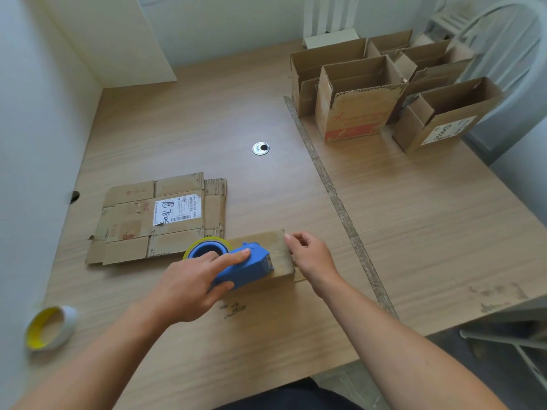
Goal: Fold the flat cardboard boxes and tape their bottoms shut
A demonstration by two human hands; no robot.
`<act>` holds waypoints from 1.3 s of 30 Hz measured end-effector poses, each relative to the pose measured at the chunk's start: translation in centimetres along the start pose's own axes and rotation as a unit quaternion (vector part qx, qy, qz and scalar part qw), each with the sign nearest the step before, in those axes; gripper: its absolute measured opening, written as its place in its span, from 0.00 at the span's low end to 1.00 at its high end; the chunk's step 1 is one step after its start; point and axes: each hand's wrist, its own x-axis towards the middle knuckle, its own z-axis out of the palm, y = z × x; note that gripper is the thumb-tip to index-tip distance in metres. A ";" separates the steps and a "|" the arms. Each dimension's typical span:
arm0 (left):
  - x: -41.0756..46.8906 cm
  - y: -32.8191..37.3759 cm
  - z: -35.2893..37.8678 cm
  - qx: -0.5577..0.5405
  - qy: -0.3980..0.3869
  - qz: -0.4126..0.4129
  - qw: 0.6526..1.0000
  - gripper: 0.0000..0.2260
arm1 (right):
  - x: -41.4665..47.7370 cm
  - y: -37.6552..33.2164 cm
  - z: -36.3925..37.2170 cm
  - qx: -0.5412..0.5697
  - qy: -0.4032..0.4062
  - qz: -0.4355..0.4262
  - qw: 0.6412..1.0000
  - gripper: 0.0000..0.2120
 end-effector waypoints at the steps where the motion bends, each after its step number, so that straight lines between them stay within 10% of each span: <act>1: 0.0 0.0 0.0 -0.002 -0.006 -0.002 1.000 0.26 | 0.0 -0.1 0.3 -0.024 -0.007 -0.005 1.000 0.10; 15: 2.4 -1.2 -6.6 0.037 -0.127 -0.035 0.991 0.27 | 0.4 0.0 0.4 -0.189 -0.014 -0.070 0.979 0.18; 39: -0.8 -13.5 -8.9 -0.205 -0.225 -0.090 0.948 0.24 | -0.3 -0.8 2.3 -0.150 -0.006 -0.002 0.989 0.29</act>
